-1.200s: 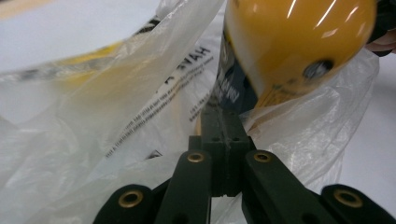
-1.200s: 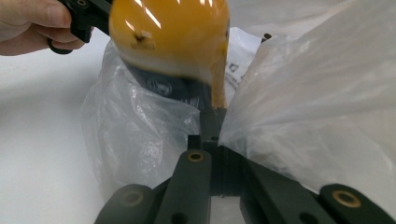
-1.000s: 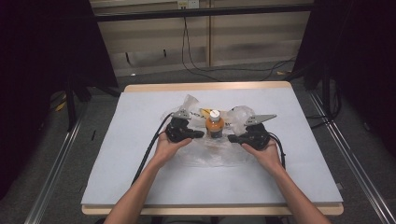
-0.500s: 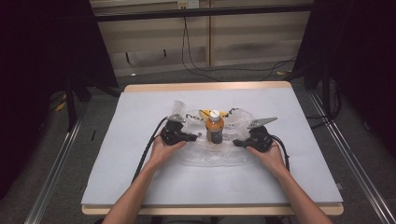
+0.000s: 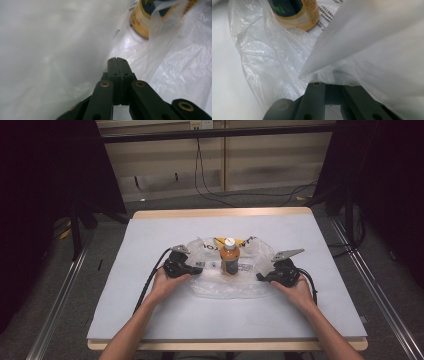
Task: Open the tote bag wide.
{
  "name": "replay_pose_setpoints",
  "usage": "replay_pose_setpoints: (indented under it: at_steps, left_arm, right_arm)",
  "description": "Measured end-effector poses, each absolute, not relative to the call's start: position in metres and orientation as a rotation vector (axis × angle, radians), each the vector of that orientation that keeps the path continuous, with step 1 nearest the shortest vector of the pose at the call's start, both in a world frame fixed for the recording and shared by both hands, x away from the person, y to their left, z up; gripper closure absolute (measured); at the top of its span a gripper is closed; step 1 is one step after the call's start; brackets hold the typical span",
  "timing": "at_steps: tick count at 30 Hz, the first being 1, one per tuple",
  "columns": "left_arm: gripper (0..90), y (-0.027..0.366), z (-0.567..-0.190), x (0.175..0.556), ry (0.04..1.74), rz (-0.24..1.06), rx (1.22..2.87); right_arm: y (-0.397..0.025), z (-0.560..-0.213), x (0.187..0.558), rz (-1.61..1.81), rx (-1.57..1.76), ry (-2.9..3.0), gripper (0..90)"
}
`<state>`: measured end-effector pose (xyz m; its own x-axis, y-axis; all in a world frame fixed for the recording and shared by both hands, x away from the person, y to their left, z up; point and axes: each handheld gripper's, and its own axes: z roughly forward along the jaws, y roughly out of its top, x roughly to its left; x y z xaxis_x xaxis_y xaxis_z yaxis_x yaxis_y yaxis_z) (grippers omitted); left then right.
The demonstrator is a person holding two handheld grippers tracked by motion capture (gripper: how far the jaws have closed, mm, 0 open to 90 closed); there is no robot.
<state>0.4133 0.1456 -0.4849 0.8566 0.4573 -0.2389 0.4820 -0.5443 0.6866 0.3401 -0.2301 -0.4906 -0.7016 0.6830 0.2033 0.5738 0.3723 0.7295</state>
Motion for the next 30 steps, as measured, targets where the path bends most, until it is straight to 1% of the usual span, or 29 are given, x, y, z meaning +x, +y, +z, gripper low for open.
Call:
replay_pose_setpoints:
  at_steps: [4,10,19,20,21,24,30]
  left_arm:
    - [90.0,0.151,-0.487,0.407,0.681,-0.036,2.202]
    - [90.0,0.155,-0.484,0.401,0.652,-0.041,2.236]
    - [90.0,0.155,-0.483,0.393,0.623,-0.02,2.243]
    - [90.0,0.154,-0.483,0.393,0.632,-0.022,2.225]
    - [90.0,0.154,-0.483,0.393,0.638,-0.006,2.227]
    - [90.0,0.151,-0.482,0.39,0.633,-0.026,2.215]
    - [90.0,0.148,-0.471,0.382,0.59,-0.011,2.194]
  right_arm:
    - [-0.233,-0.49,0.335,1.227,1.159,2.488,90.0]
    - [-0.235,-0.489,0.324,1.213,1.134,2.482,90.0]
    - [-0.236,-0.491,0.32,1.263,1.103,2.482,90.0]
    - [-0.235,-0.491,0.32,1.26,1.091,2.48,90.0]
    - [-0.235,-0.49,0.32,1.264,1.095,2.47,90.0]
    - [-0.233,-0.487,0.321,1.325,1.098,2.444,90.0]
    - [-0.23,-0.477,0.313,1.422,1.073,2.417,90.0]
